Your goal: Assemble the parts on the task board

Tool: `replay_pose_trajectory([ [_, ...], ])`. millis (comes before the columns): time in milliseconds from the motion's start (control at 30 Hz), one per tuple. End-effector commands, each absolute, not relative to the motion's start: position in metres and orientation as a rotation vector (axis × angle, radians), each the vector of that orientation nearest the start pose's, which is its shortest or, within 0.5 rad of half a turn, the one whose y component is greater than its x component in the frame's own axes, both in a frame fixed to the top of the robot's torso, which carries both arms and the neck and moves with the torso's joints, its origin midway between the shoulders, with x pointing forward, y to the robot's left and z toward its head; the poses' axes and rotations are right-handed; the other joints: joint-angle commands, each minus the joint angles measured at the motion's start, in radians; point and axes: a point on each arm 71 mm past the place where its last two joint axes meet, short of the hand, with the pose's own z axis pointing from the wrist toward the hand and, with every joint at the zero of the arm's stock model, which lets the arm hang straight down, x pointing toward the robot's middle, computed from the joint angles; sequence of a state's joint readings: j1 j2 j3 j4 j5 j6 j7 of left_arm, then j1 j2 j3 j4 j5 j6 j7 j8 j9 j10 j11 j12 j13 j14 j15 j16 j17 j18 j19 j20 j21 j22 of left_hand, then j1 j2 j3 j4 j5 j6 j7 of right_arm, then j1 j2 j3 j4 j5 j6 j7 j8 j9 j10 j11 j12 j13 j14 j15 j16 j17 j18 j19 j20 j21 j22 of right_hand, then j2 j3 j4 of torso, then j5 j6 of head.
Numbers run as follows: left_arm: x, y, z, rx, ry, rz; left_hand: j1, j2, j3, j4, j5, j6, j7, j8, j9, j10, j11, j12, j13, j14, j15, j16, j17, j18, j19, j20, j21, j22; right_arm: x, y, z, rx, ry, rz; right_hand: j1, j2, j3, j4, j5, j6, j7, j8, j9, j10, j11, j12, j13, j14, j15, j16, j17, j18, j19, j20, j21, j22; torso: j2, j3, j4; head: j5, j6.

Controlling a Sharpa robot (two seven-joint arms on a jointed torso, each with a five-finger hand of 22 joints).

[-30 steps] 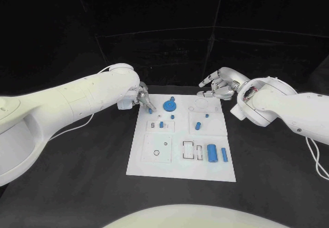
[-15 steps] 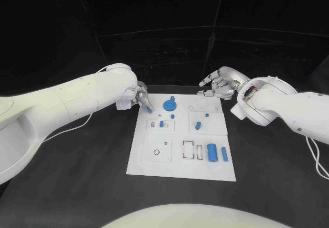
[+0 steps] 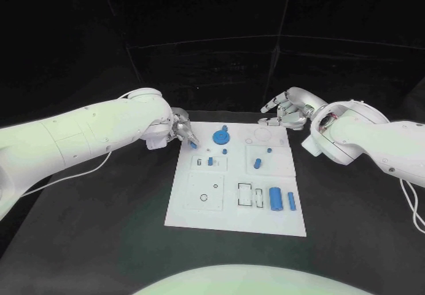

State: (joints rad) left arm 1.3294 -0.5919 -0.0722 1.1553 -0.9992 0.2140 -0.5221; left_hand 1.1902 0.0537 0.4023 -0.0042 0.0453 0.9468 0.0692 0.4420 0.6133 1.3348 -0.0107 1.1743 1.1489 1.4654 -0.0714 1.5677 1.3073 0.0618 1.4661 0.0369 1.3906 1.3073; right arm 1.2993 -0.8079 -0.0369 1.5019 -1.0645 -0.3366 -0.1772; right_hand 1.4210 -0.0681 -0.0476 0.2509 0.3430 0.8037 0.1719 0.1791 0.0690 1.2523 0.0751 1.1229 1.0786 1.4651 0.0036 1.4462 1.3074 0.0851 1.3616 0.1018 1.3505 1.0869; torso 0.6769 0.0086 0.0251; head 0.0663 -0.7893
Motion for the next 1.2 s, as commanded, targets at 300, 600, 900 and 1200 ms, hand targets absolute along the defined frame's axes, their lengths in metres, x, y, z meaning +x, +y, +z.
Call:
replay_pose_trajectory([
  [300, 0.529, 0.196, -0.193, -0.319, 2.178, -0.357, -0.028, -0.019, 0.147, -0.107, 0.005, -0.005, -0.006, 0.017, 0.012, 0.007, -0.001, 0.007, 0.000, 0.105, 0.000, 0.003, 0.263, -0.006, 0.013, 0.000, -0.006, 0.044, 0.510, -0.198, -0.141, 0.235, 1.699, 0.771, 0.000, 0.011, -0.008, 0.001, 0.008, -0.007, -0.003, 0.003, -0.001, -0.002, 0.003, 0.003, -0.001, 0.057, -0.006, -0.003, 0.043, 0.007, -0.003, 0.000, -0.007, -0.002, 0.000, 0.0001, 0.0007, 0.007, -0.002],
  [600, 0.512, 0.192, -0.202, -0.256, 2.125, -0.365, -0.030, -0.023, 0.153, -0.108, 0.005, -0.005, -0.007, 0.020, 0.014, 0.009, -0.002, 0.009, 0.002, 0.105, 0.000, 0.003, 0.263, -0.006, 0.013, 0.000, -0.006, 0.045, 0.510, -0.199, -0.141, 0.235, 1.699, 0.770, 0.002, 0.011, -0.009, 0.001, 0.010, -0.006, -0.003, 0.004, -0.001, -0.004, 0.002, 0.002, -0.003, 0.056, -0.006, -0.005, 0.041, 0.007, -0.003, 0.000, -0.007, -0.003, 0.000, -0.0009, 0.0003, 0.011, -0.003],
  [900, 0.505, 0.187, -0.209, -0.176, 2.153, -0.331, -0.031, -0.025, 0.156, -0.108, 0.005, -0.005, -0.007, 0.021, 0.015, 0.011, -0.002, 0.010, 0.003, 0.105, 0.000, 0.003, 0.263, -0.006, 0.013, -0.001, -0.006, 0.045, 0.511, -0.199, -0.142, 0.234, 1.700, 0.771, 0.002, 0.011, -0.009, 0.001, 0.010, -0.006, -0.003, 0.004, -0.001, -0.004, 0.002, 0.002, -0.003, 0.056, -0.006, -0.005, 0.041, 0.007, -0.003, 0.000, -0.007, -0.003, 0.001, -0.0003, -0.0015, 0.015, -0.005],
  [1200, 0.503, 0.185, -0.212, -0.105, 2.185, -0.278, -0.033, -0.028, 0.162, -0.109, 0.005, -0.005, -0.008, 0.024, 0.017, 0.008, -0.003, 0.005, -0.003, 0.105, -0.001, 0.003, 0.263, -0.006, 0.013, -0.001, -0.008, 0.043, 0.511, -0.199, -0.142, 0.233, 1.699, 0.771, 0.002, 0.011, -0.009, 0.001, 0.010, -0.006, -0.003, 0.004, -0.001, -0.004, 0.002, 0.002, -0.003, 0.056, -0.006, -0.005, 0.041, 0.007, -0.003, 0.000, -0.007, -0.003, 0.001, 0.0004, -0.0018, 0.013, -0.005],
])
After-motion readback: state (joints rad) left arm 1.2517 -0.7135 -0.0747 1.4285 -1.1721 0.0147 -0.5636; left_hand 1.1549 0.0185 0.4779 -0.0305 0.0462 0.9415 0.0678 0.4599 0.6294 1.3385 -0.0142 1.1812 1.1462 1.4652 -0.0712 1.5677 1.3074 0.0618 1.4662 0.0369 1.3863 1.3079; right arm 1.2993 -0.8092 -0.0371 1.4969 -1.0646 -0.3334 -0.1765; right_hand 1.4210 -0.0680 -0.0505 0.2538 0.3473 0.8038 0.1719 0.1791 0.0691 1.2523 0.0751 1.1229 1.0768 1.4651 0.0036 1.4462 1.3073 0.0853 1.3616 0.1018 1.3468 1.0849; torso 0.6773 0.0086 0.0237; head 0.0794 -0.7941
